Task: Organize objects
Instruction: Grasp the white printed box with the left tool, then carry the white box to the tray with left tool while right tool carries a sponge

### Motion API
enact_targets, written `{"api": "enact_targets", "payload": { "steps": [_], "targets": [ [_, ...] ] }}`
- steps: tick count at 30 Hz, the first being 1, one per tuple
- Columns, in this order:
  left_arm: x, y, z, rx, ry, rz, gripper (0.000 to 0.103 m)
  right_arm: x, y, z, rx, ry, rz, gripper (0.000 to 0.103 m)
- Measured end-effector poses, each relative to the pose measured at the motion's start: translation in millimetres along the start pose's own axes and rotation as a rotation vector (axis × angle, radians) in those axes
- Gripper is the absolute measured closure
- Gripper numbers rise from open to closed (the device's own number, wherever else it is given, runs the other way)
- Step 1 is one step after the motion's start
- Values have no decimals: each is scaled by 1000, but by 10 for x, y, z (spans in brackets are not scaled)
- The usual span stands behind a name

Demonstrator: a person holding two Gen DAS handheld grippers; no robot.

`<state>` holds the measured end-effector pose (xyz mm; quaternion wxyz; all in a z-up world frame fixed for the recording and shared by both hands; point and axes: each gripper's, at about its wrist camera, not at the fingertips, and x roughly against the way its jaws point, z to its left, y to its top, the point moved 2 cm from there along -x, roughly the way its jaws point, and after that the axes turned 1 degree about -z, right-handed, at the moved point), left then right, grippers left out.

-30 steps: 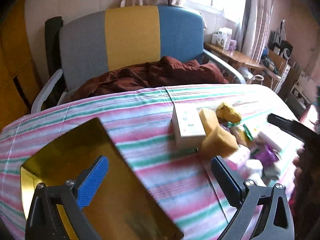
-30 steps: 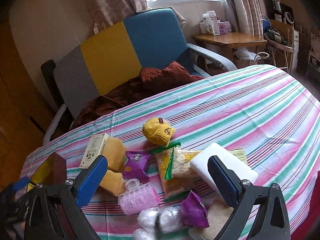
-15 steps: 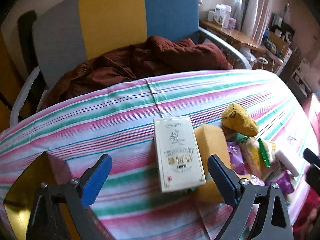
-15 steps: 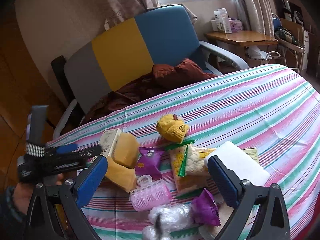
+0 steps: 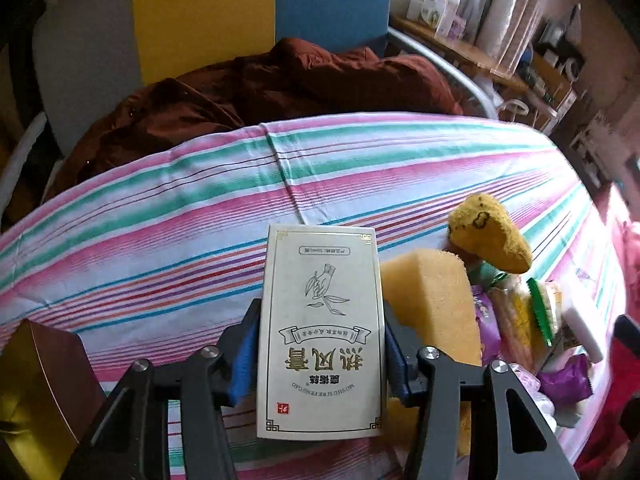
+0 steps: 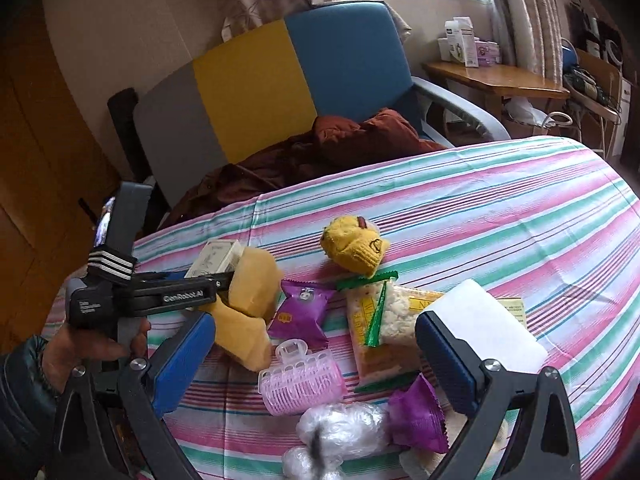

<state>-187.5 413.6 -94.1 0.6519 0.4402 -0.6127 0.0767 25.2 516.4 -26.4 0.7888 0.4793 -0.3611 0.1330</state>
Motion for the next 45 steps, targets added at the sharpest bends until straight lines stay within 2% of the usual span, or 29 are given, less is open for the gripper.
{"api": "enact_targets", "payload": {
  "steps": [4,9,17,20,22,24,25,28,34,38,43,45],
  "targets": [
    [246,-95,83,43,-36,-57,50,-61,-58,155,80,28,35,3],
    [765,-235,167,62,-56,-158,50,-217,-157,361,161,44,111,3],
    [1463,-757,415,116,-97,-236,49,-600,-81,575,155,3,170,3],
    [1635,-978,563,154,-83,-255,49,-782,-67,604,108,-6,218,3],
    [1725,-1103,624,174,-74,-266,49,-837,-70,643,96,-4,217,4],
    [1817,-1248,722,197,-62,-273,49,-897,-75,653,85,-7,233,27],
    [1855,-1310,761,204,-54,-277,49,-916,-95,656,76,1,250,45],
    [1973,-1545,911,223,-25,-289,49,-815,-157,664,64,-5,243,49],
    [2092,-1979,1261,319,20,-295,49,-385,-335,778,57,63,210,49],
    [2095,-2132,1510,390,63,-283,49,-134,-364,1036,87,135,181,49],
    [2286,-2079,1837,446,179,-356,48,47,-301,1796,177,295,144,49],
    [2371,-2053,1972,467,230,-382,41,71,-302,2107,200,361,140,43]
  ]
}}
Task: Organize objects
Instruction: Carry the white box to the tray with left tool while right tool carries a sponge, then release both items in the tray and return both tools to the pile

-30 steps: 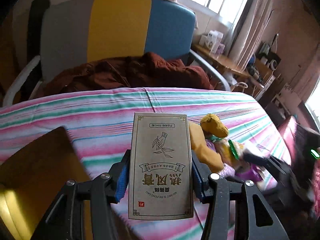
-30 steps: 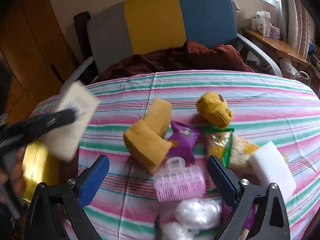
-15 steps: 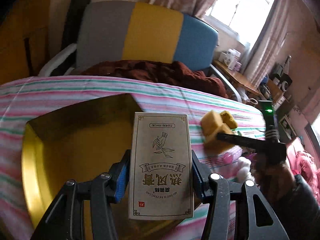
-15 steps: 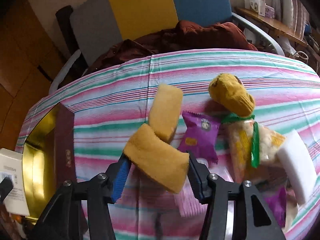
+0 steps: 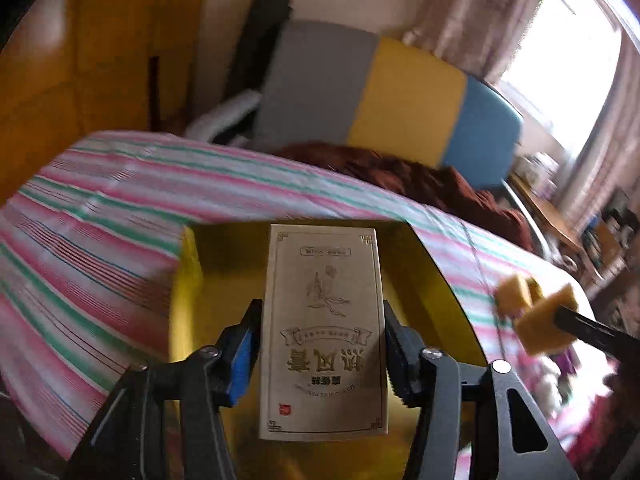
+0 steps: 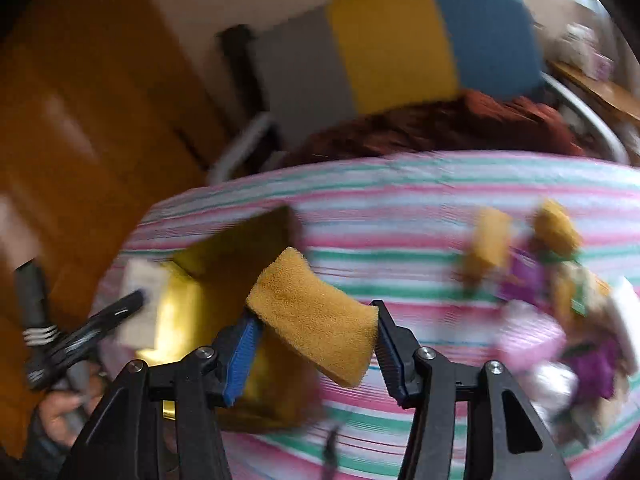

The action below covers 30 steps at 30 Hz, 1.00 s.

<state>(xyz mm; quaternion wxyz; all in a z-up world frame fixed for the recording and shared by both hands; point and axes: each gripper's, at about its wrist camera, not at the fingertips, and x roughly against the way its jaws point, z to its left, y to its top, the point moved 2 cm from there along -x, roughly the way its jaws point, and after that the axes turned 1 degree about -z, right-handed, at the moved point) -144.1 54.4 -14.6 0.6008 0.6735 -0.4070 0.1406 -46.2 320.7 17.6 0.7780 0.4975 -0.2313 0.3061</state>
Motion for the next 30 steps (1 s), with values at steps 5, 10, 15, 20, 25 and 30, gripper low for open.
{"api": "enact_targets", "payload": {
  "steps": [5,10,15,20,25,30],
  "targets": [
    [151,11,287,40,77,-68,23,-270,41,531,53,82,26,18],
    [324,-123,534,75,93,-79,23,-424,-138,733,100,85,86,17],
    [476,-370,605,81,128,-84,21,-482,-394,839,186,21,121,18],
    [566,-569,500,59,162,-88,12,-449,-622,948,310,-70,85,17],
    [639,-671,328,0,201,-113,6,-377,-766,1009,352,-135,39,17],
    [692,-709,191,-52,216,-127,4,-310,-792,959,340,-174,9,17]
  ]
}}
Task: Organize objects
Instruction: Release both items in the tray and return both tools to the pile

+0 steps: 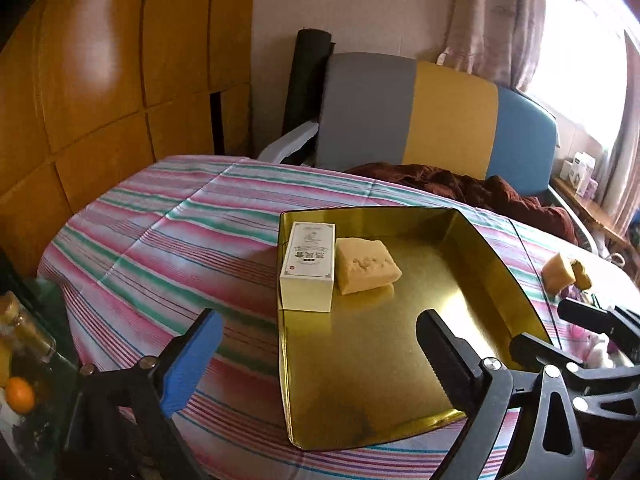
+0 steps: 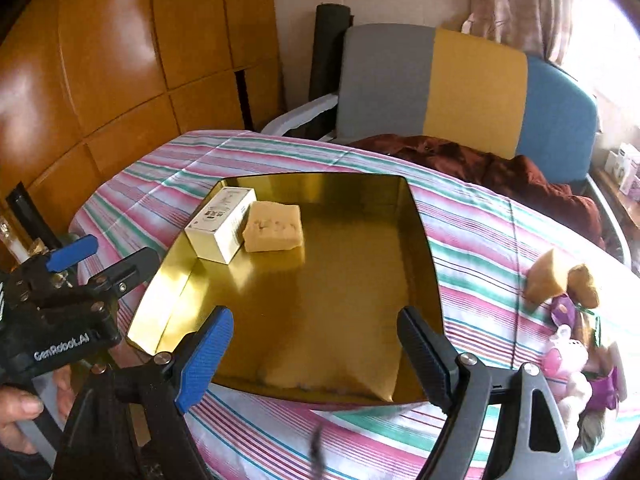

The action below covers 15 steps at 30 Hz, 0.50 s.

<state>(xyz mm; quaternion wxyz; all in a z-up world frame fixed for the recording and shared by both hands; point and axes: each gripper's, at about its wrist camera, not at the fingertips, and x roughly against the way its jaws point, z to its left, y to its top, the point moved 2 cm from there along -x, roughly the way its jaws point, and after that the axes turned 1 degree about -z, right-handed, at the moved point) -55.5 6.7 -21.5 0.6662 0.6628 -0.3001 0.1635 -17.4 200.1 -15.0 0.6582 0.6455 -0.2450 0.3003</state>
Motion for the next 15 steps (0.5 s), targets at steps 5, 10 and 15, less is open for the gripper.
{"api": "enact_targets", "payload": {
  "steps": [5,10,15],
  "targets": [
    [71,-24,-107,-40,8,-22,3,38,-35,-45,-10,-23,-8,17],
    [103,-53,-229,-74,-4,-21,3,63,-77,-118,-23,-36,-11,17],
    [105,-79,-346,-108,-18,-14,3,91,-124,-227,-45,-49,-10,17]
  ]
}}
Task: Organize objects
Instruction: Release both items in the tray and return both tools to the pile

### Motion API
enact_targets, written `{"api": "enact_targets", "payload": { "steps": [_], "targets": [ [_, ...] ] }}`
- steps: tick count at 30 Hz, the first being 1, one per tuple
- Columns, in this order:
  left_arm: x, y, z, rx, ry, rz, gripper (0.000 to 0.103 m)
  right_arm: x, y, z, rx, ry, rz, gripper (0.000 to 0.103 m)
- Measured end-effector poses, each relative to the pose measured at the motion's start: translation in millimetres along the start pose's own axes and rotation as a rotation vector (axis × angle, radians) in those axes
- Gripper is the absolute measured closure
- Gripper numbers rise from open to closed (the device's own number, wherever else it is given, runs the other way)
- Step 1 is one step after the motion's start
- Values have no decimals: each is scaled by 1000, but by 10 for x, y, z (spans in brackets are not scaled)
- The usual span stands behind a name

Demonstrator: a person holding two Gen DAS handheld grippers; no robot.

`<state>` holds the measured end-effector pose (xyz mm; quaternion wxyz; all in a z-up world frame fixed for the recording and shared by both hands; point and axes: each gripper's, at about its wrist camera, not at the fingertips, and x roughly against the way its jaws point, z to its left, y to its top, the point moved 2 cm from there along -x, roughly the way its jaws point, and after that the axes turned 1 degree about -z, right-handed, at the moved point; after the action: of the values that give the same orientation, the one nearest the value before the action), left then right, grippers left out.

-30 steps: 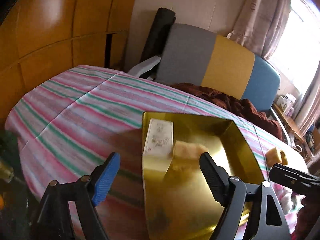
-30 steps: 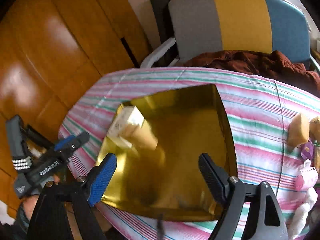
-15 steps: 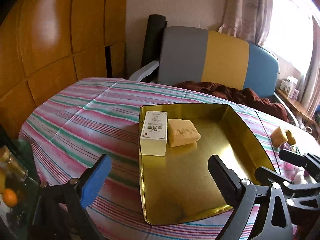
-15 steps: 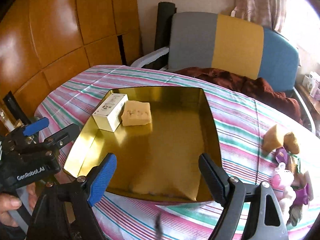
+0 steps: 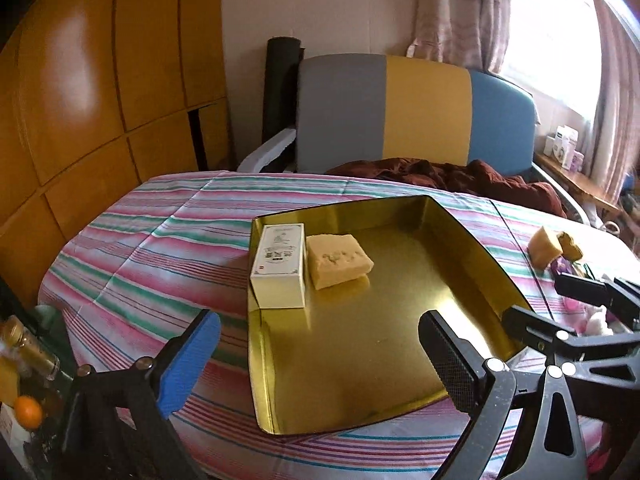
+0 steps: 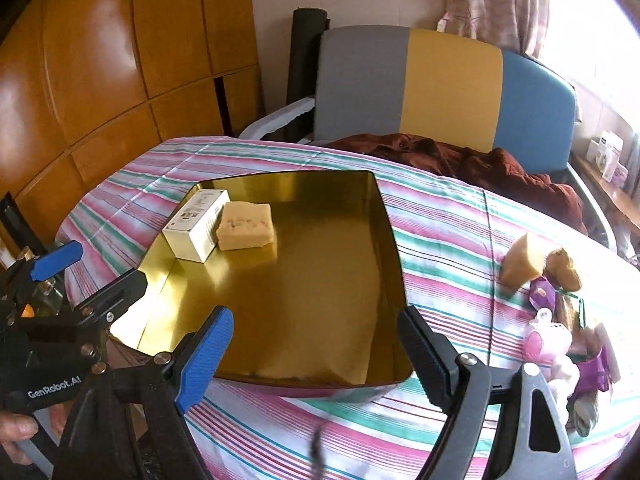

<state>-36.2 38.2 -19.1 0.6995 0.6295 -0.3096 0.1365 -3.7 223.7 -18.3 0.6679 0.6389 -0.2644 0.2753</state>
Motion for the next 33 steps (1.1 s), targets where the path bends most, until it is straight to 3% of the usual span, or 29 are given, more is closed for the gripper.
{"api": "enact_targets", "payload": {
  "steps": [13,20,28,31,33],
  "targets": [
    [-61,-54,-265,-66,-62,33,3,10,-176,-582,-115,-67,40,17],
    [-71,-9,-429,-90,-118,39,3,215,-274,-1349,-227,-179,38,17],
    [-32,94,-1019,-207,-284,26,3,686,-432,-2540,-462,-346,-12,17],
    [-26,75,-1373,-287,-371,32,3,788,-561,-2864,-573,-357,-32,17],
    [-19,56,-1595,-333,-425,36,3,804,-675,-3062,-683,-299,-38,17]
  ]
}}
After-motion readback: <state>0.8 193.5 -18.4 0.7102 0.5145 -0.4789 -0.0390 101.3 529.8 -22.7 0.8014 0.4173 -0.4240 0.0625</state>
